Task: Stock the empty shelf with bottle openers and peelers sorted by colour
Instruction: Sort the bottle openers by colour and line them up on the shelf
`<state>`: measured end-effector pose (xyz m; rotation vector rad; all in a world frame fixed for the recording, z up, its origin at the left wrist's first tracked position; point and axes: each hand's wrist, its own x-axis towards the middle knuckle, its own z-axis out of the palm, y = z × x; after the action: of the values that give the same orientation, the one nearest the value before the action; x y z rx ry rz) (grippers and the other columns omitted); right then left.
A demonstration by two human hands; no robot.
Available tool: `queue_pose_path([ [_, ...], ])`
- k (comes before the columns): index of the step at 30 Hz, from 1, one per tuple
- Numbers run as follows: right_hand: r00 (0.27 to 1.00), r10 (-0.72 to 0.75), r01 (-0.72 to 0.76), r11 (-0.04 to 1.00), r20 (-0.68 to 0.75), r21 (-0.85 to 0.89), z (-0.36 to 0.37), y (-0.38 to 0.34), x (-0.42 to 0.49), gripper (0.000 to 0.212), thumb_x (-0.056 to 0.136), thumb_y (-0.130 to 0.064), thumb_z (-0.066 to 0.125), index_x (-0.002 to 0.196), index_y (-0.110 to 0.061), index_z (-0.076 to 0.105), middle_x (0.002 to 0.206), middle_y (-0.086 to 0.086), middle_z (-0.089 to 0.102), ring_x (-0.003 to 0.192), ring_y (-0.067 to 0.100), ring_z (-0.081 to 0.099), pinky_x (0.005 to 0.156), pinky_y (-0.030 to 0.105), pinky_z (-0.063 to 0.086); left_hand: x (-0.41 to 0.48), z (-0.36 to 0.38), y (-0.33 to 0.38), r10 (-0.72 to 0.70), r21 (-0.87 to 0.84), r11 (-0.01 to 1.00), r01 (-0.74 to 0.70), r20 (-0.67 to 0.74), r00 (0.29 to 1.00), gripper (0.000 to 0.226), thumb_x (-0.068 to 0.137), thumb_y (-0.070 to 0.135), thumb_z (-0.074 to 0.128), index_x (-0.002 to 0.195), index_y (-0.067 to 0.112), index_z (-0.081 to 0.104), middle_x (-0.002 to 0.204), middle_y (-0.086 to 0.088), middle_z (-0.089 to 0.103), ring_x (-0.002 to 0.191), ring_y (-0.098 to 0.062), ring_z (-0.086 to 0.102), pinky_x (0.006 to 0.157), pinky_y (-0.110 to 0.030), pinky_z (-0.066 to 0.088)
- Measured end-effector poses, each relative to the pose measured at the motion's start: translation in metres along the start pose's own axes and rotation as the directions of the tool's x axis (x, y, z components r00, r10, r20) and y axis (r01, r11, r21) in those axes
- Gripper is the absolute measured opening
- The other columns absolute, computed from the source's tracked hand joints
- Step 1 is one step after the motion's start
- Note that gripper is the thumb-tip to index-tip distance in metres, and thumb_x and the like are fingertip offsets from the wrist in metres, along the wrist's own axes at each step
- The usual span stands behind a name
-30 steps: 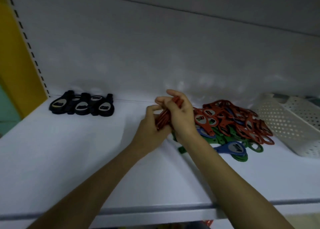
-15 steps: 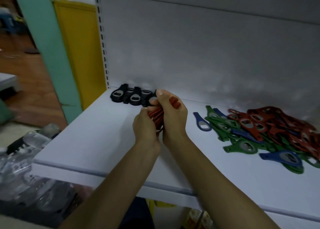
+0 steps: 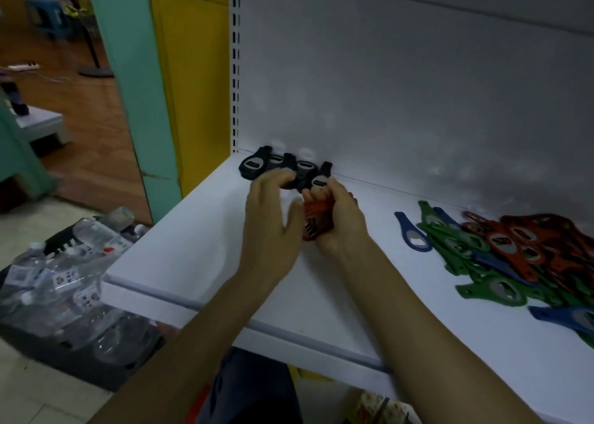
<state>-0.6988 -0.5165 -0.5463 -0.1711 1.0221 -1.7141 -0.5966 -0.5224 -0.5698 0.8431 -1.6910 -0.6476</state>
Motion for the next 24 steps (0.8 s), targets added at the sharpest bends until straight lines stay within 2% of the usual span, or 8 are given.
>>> queue_pose_path([
  [2, 0.998, 0.058, -0.055, 0.994, 0.032, -0.091, 0.006, -0.002, 0.003, 0.014, 0.089, -0.023, 0.064, 0.081, -0.011, 0.061, 0.072, 0.005, 0.067, 0.063, 0.017, 0.066, 0.060, 0.027, 0.057, -0.003, -0.008, -0.006, 0.287, 0.311, 0.879, -0.362, 0.262, 0.921, 0.049, 0.094, 0.020, 0.041, 0.141, 0.009, 0.037, 0.145, -0.006, 0.034, 0.134, -0.019, 0.031, 0.110, -0.019, 0.027],
  [3, 0.992, 0.111, -0.102, 0.986, 0.063, -0.130, 0.010, -0.001, 0.005, 0.015, 0.088, -0.026, 0.065, 0.084, -0.011, 0.064, 0.077, 0.005, 0.068, 0.066, 0.017, 0.067, 0.060, 0.027, 0.057, -0.004, -0.011, -0.009, 0.297, 0.383, 0.811, -0.442, 0.382, 0.875, 0.052, 0.096, 0.026, 0.033, 0.145, 0.008, 0.031, 0.150, -0.012, 0.030, 0.138, -0.025, 0.028, 0.113, -0.030, 0.028],
  [5, 0.973, 0.200, -0.182, 0.972, 0.119, -0.147, 0.019, 0.001, 0.007, 0.027, 0.090, -0.033, 0.063, 0.089, -0.007, 0.067, 0.083, 0.008, 0.072, 0.073, 0.020, 0.070, 0.068, 0.030, 0.058, 0.000, -0.022, -0.015, 0.142, 0.464, 0.791, -0.399, 0.496, 0.857, 0.060, 0.098, 0.043, 0.014, 0.148, 0.011, 0.013, 0.155, -0.015, 0.020, 0.143, -0.028, 0.017, 0.117, -0.039, 0.022],
  [8, 0.955, 0.261, -0.232, 0.953, 0.138, -0.196, 0.033, 0.011, 0.009, 0.036, 0.092, -0.035, 0.057, 0.110, -0.005, 0.065, 0.108, 0.014, 0.069, 0.103, 0.027, 0.065, 0.091, 0.038, 0.052, 0.007, -0.041, -0.029, 0.017, 0.535, 0.782, -0.318, 0.492, 0.870, 0.072, 0.086, 0.054, 0.001, 0.148, 0.018, -0.002, 0.157, -0.010, 0.011, 0.143, -0.023, 0.015, 0.115, -0.032, 0.021],
  [12, 0.940, 0.322, -0.278, 0.914, 0.113, -0.296, 0.060, 0.027, 0.013, 0.032, 0.094, -0.036, 0.055, 0.091, -0.005, 0.060, 0.072, 0.010, 0.069, 0.077, 0.023, 0.064, 0.076, 0.037, 0.054, 0.015, -0.066, -0.040, 0.019, 0.590, 0.735, -0.335, 0.476, 0.879, 0.066, 0.096, 0.046, 0.028, 0.150, 0.011, 0.010, 0.145, -0.012, 0.037, 0.122, -0.026, 0.042, 0.098, -0.031, 0.036],
  [17, 0.943, 0.321, -0.270, 0.896, 0.093, -0.352, 0.080, 0.040, 0.020, 0.035, 0.093, -0.036, 0.056, 0.109, -0.006, 0.060, 0.104, 0.009, 0.063, 0.108, 0.025, 0.060, 0.099, 0.042, 0.046, 0.027, -0.081, -0.041, -0.017, 0.526, 0.822, -0.220, 0.408, 0.913, 0.073, 0.087, 0.032, 0.058, 0.148, 0.011, 0.024, 0.136, -0.007, 0.044, 0.111, -0.018, 0.050, 0.082, -0.015, 0.033],
  [20, 0.940, 0.323, -0.270, 0.903, 0.112, -0.334, 0.082, 0.040, 0.025, 0.018, 0.092, -0.031, 0.057, 0.102, -0.016, 0.062, 0.083, 0.002, 0.053, 0.086, 0.019, 0.054, 0.091, 0.036, 0.047, 0.030, -0.075, -0.043, -0.045, 0.521, 0.826, -0.214, 0.440, 0.897, 0.081, 0.083, 0.032, 0.064, 0.149, 0.012, 0.021, 0.132, -0.007, 0.045, 0.111, -0.018, 0.047, 0.083, -0.015, 0.032],
  [24, 0.959, 0.263, -0.197, 0.888, 0.109, -0.415, 0.082, 0.043, 0.030, 0.015, 0.093, -0.023, 0.058, 0.094, -0.008, 0.058, 0.077, 0.004, 0.056, 0.073, 0.019, 0.056, 0.068, 0.032, 0.048, 0.033, -0.067, -0.049, -0.121, 0.590, 0.796, -0.138, 0.378, 0.918, 0.070, 0.091, 0.027, 0.056, 0.149, 0.015, 0.021, 0.129, -0.008, 0.050, 0.110, -0.020, 0.051, 0.083, -0.020, 0.037],
])
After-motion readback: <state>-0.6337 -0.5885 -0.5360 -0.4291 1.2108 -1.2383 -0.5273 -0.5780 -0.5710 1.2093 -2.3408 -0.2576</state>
